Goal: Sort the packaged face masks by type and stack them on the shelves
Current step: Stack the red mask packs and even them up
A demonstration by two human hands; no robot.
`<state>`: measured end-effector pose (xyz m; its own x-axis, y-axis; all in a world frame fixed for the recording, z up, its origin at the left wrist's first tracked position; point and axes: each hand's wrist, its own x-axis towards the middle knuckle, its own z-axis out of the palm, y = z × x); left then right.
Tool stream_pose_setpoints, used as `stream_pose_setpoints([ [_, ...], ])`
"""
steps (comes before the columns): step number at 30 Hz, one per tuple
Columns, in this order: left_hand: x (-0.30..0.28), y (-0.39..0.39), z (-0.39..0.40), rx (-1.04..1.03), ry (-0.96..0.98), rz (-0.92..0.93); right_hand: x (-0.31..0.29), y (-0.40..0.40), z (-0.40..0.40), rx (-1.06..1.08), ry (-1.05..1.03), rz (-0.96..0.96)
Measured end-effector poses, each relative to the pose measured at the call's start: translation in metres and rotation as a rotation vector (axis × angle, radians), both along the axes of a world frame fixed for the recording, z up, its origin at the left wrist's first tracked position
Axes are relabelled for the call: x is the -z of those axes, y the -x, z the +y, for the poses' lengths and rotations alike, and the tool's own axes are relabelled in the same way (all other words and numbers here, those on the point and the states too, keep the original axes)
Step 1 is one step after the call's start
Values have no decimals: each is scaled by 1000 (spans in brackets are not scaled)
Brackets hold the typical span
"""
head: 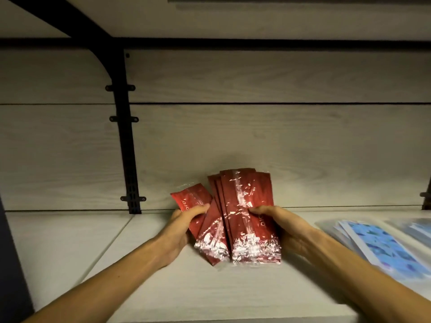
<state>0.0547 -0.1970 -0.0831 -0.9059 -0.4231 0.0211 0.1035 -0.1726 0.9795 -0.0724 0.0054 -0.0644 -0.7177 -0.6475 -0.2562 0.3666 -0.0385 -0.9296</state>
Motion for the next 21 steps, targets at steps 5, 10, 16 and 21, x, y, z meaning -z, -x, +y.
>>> stream_pose_setpoints([
  [5,-8,2,-6,-46,-158,-38,0,14,9,112,-16,160],
  [10,-19,-3,-19,-153,10,-54,6,21,10,124,-112,285],
  [16,-54,-8,-35,-8,439,-116,-2,26,17,-53,-259,275],
  [21,-80,10,-19,304,822,-394,-8,32,23,-171,-283,242],
])
